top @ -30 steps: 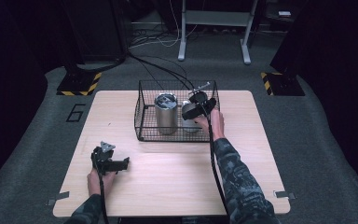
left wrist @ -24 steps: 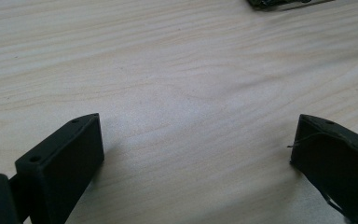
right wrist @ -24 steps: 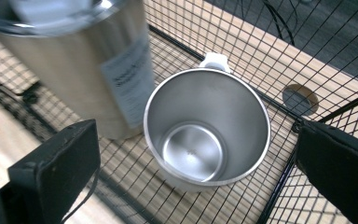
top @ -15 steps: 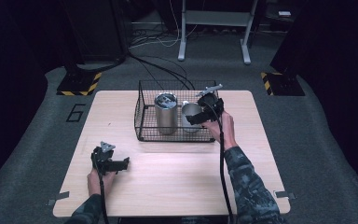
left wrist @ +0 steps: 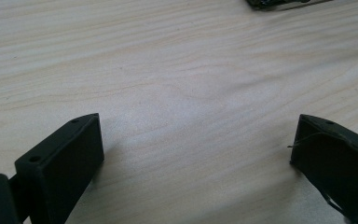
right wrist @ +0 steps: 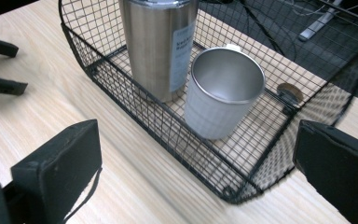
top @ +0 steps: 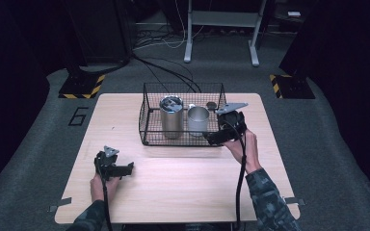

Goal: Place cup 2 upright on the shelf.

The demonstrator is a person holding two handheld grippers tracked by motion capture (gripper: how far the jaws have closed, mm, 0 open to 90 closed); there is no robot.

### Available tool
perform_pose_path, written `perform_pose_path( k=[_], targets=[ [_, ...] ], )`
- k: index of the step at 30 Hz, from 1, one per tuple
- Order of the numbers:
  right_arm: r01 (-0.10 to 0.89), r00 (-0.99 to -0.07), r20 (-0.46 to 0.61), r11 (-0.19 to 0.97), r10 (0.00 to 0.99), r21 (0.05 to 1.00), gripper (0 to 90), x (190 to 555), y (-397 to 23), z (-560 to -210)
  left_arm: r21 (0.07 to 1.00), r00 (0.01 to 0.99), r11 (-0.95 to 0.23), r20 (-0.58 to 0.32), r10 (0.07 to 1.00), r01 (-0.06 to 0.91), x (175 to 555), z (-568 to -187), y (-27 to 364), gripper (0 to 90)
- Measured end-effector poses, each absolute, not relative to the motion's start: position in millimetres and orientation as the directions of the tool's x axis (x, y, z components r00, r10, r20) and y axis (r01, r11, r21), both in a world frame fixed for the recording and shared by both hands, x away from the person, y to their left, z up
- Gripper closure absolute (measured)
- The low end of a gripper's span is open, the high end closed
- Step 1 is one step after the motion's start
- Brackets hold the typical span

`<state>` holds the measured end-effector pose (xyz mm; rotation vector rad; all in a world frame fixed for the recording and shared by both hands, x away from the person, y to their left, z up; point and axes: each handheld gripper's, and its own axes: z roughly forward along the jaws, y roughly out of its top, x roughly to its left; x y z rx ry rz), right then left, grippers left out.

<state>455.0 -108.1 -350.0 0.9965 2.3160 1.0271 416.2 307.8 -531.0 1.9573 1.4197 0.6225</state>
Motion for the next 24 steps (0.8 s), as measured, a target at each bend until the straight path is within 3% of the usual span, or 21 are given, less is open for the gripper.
perform_pose_path(
  k=[9,24],
  targets=[
    [0.433,-0.634,-0.124,0.484,0.763,0.76,0.8,425.3,-135.9,-370.5,0.726,0.309,-0.22,0.011,0.951,0.652,416.2,-530.9,307.9,2.0],
    [0.505,-0.536,-0.092,0.406,0.839,0.762,0.8,396.2,-185.3,-424.0,0.72,0.315,-0.23,0.017,0.949,0.654,416.1,-530.5,308.5,2.0]
  ],
)
